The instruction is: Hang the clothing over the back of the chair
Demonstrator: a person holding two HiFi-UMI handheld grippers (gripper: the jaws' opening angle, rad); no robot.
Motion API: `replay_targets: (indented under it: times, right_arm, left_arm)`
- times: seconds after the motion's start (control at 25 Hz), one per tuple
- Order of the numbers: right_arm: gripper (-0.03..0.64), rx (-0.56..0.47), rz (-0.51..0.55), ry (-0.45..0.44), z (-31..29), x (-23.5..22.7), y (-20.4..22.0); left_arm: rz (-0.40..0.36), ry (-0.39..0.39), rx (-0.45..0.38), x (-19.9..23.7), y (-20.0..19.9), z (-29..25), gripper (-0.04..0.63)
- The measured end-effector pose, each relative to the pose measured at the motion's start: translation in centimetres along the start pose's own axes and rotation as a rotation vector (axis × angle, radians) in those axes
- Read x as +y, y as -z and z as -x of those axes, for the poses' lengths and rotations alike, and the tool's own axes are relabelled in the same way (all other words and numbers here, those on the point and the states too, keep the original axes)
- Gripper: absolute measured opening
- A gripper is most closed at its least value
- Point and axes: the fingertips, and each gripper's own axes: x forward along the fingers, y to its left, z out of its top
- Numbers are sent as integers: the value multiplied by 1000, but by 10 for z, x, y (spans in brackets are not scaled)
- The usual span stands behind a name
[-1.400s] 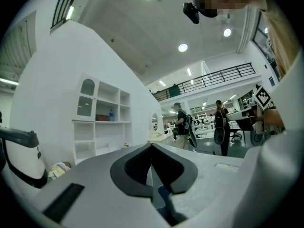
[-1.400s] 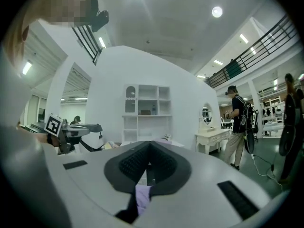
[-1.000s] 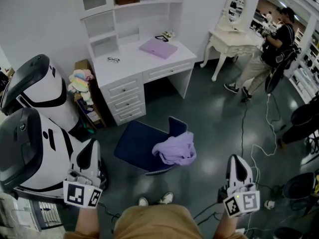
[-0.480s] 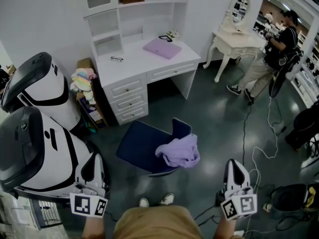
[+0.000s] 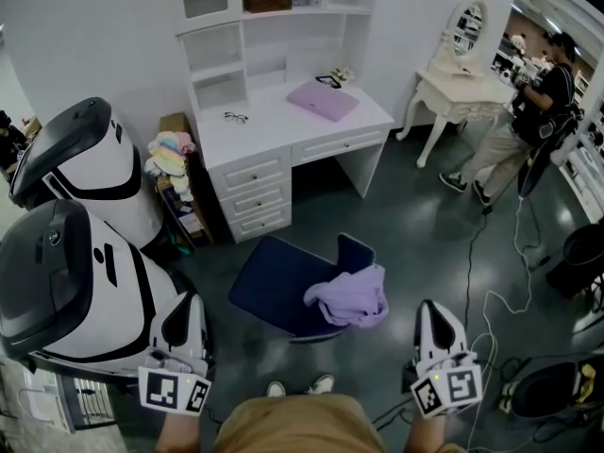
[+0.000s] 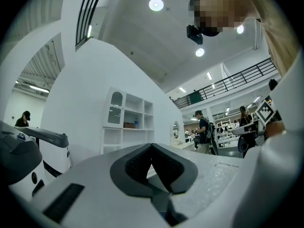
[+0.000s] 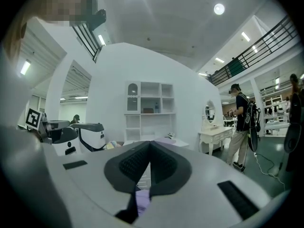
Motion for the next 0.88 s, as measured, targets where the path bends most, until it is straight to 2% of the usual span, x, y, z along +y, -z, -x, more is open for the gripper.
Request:
replay_targets:
  times: [0.48, 0.88]
  right_arm:
    - [3, -13, -8, 0, -11, 1, -10]
    - [3, -27, 27, 5, -12, 0, -15]
  left_arm:
    - [-17, 8, -28, 1, -15, -16, 5]
    - [-6, 12, -46, -4, -16, -26, 5]
